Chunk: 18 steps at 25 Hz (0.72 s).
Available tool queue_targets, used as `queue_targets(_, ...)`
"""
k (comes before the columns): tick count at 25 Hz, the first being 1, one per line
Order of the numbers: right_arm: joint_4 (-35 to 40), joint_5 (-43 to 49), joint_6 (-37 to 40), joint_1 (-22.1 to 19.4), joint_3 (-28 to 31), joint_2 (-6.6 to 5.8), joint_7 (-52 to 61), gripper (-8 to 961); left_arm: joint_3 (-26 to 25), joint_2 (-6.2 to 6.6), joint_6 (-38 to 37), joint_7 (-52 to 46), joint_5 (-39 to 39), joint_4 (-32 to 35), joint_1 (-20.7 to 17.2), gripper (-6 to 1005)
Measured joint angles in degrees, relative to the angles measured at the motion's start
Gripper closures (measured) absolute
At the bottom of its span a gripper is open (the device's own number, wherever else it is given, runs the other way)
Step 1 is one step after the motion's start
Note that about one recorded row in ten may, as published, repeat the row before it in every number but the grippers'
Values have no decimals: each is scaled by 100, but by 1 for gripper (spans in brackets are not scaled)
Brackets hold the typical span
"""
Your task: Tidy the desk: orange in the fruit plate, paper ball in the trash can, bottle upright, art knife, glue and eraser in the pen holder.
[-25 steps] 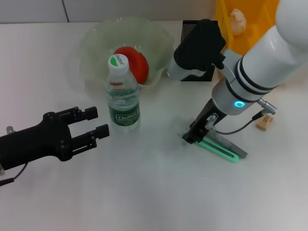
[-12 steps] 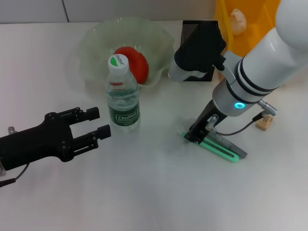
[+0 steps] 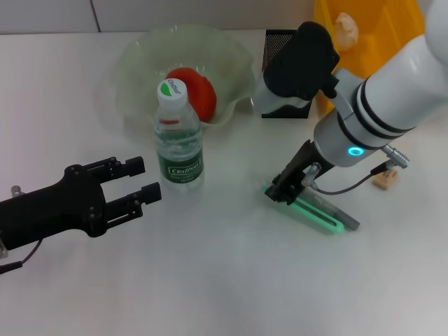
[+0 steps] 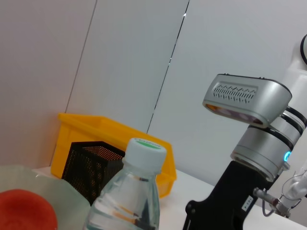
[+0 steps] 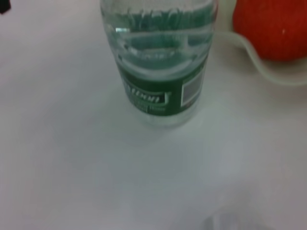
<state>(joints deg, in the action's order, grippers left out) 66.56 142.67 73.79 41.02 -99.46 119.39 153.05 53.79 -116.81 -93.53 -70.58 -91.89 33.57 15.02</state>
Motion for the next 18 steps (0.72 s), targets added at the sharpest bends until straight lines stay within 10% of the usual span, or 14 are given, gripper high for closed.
queue_targets(10,1293,-1112,-338,-1109,1394,17,-906,788,-30,19,-111,0,23,0,0,395)
queue_targets(18,-671,-6050,-1366,-1724,2963,5,-5332,788,-180,-1,-139,0,27,0,5,395)
